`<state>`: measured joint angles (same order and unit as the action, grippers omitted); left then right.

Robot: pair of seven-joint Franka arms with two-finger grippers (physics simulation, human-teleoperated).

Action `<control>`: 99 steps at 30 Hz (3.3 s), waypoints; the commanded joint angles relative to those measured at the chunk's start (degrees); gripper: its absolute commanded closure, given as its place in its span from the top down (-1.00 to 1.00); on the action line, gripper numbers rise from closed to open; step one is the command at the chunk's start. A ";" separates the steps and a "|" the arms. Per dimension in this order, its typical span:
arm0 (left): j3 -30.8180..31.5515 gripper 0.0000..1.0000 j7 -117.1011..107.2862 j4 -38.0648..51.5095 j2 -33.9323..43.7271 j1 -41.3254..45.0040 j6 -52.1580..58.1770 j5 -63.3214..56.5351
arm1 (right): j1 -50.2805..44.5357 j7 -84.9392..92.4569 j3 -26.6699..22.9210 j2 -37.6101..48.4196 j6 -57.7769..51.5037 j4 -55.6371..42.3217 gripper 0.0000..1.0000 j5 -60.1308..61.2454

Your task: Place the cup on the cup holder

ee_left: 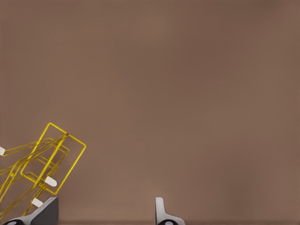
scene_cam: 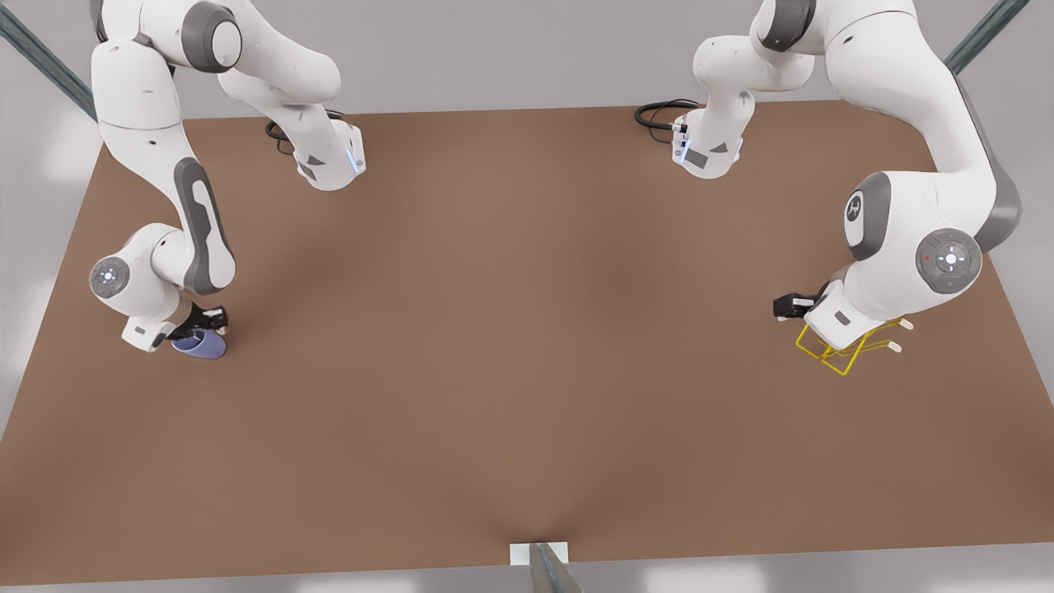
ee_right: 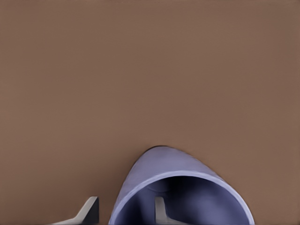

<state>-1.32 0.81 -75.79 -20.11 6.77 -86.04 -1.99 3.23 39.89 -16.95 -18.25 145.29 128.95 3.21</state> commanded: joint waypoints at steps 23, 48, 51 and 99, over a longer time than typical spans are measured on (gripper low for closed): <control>0.61 1.00 -2.39 0.11 0.16 0.79 0.96 -0.12 | -12.89 -26.61 12.30 7.96 -16.18 -7.66 -0.57 3.82; 0.88 1.00 -4.76 0.12 -0.28 2.11 0.53 -0.39 | -40.41 -54.31 30.84 -26.58 1.22 -49.32 -0.57 56.02; 0.88 1.00 -4.76 0.20 -0.20 2.11 0.70 -0.30 | -39.80 -32.35 29.88 -30.62 1.31 -49.24 -0.57 76.85; 1.76 1.00 -8.07 1.78 -5.90 25.14 -5.80 6.47 | -24.06 -13.15 9.67 -14.64 -42.97 -37.55 1.00 51.60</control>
<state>0.36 -15.07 -73.97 -25.41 31.84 -88.81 3.75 -21.50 38.40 -4.98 -35.55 118.62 91.03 74.60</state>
